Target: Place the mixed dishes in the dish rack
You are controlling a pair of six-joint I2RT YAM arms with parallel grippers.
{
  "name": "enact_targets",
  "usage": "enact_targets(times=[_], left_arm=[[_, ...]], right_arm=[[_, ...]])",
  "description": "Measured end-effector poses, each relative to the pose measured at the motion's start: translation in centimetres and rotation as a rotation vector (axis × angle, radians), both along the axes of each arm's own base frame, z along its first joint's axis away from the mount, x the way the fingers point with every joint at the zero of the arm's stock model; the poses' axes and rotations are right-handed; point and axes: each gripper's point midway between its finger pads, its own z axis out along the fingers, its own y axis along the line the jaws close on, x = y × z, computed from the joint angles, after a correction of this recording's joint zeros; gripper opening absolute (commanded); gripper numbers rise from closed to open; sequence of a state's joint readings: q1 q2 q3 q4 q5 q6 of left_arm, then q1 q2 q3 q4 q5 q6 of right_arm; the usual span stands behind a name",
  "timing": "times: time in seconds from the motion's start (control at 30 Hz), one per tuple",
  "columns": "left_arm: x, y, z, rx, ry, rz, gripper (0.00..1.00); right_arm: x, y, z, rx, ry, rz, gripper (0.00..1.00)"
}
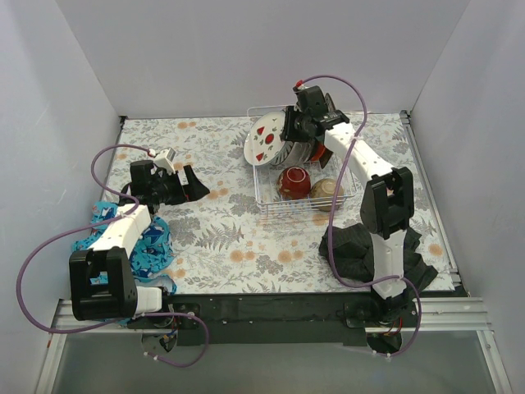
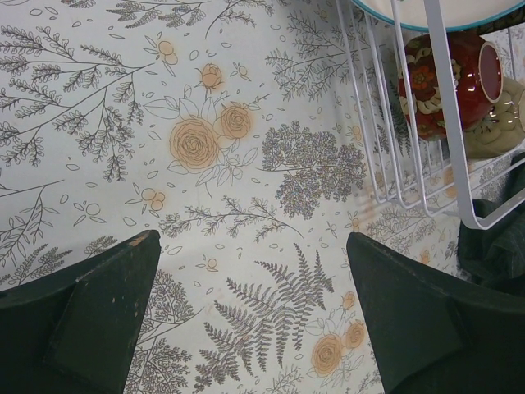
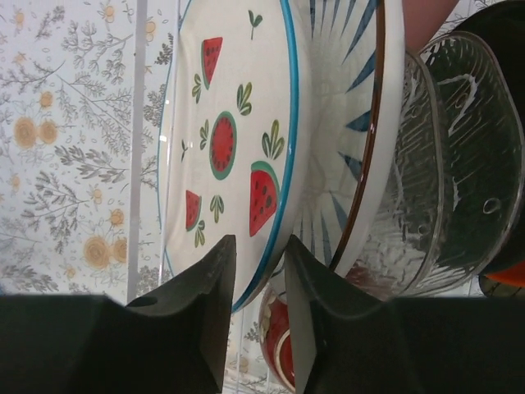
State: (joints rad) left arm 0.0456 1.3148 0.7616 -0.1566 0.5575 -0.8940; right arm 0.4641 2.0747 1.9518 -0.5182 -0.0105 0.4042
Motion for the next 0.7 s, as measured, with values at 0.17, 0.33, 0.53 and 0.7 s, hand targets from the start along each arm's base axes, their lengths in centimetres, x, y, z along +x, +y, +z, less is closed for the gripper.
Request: enact_targets(times=[0.17,0.33,0.53,0.7], left_arm=[[0.0,0.0,0.0,0.0,0.001,0.0,0.98],[0.0,0.0,0.0,-0.002,0.001,0.001,0.98],[0.1,-0.1,0.2,-0.009,-0.005,0.005,0.98],[0.3,-0.1,0.5,-0.019,-0.013,0.008,0.98]], right_arm=[[1.7,-0.5,-0.9,-0.008,0.004,-0.053,0.01],[2.4,-1.1,-0.1,0.01,-0.001,-0.129,0.01],[2.3,-1.3,0.8,-0.041,-0.028,-0.168,0.01],[2.2,-1.1,3.8,-0.14,-0.123,-0.195,0.01]])
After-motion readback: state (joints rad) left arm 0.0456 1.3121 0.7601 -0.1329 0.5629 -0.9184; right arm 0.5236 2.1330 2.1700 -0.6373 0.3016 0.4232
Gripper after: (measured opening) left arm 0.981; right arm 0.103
